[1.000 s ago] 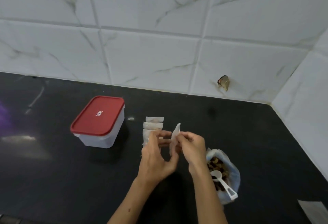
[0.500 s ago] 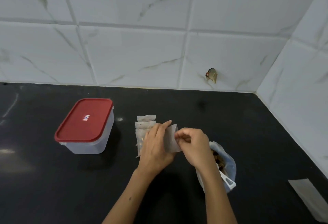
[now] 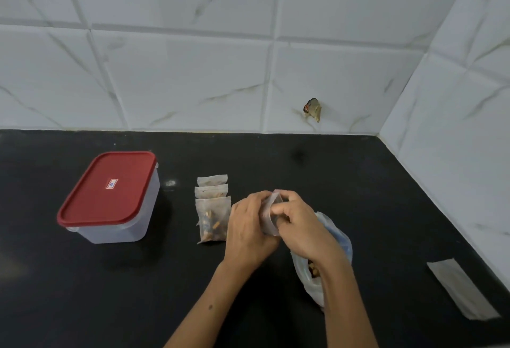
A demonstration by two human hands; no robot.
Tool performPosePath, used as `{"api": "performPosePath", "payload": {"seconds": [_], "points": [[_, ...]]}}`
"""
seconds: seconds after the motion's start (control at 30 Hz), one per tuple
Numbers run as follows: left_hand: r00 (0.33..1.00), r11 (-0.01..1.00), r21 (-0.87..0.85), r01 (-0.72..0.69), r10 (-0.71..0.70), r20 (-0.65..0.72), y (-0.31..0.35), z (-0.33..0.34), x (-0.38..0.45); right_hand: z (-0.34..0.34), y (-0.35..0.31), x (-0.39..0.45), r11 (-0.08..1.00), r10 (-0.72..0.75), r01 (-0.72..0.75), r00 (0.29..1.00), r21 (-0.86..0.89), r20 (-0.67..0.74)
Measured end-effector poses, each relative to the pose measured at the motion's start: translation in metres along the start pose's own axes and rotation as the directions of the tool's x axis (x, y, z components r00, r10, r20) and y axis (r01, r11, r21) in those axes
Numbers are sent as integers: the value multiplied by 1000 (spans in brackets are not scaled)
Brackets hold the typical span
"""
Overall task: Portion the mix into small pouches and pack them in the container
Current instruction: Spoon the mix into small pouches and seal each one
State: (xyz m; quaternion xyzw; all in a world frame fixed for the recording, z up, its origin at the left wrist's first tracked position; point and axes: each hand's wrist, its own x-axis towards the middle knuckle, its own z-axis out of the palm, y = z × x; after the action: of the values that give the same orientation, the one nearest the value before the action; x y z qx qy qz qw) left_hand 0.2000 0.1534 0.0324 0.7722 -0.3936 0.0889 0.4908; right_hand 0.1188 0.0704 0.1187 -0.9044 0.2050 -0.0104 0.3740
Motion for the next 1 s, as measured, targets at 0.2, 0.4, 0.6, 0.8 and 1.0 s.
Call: {"api": "performPosePath", "payload": {"seconds": [0.2, 0.4, 0.6, 0.8, 1.0], "points": [[999, 990, -139, 13, -7, 50, 4, 16, -1, -3, 9, -12, 994, 57, -56, 998, 90, 0], [998, 986, -162, 48, -43, 36, 16, 26, -6, -27, 19, -32, 973, 92, -64, 989, 222, -118], [998, 973, -222, 60, -57, 18, 22, 29, -11, -45, 56, -48, 841, 526, -541, 807, 23, -268], [995, 949, -299, 97, -87, 47, 22, 35, -18, -24, 82, -48, 634, 773, -773, 634, 11, -17], [975, 916, -335, 219, -196, 103, 19, 35, -27, -20, 80, -45, 734, 665, -679, 726, -24, -176]]}}
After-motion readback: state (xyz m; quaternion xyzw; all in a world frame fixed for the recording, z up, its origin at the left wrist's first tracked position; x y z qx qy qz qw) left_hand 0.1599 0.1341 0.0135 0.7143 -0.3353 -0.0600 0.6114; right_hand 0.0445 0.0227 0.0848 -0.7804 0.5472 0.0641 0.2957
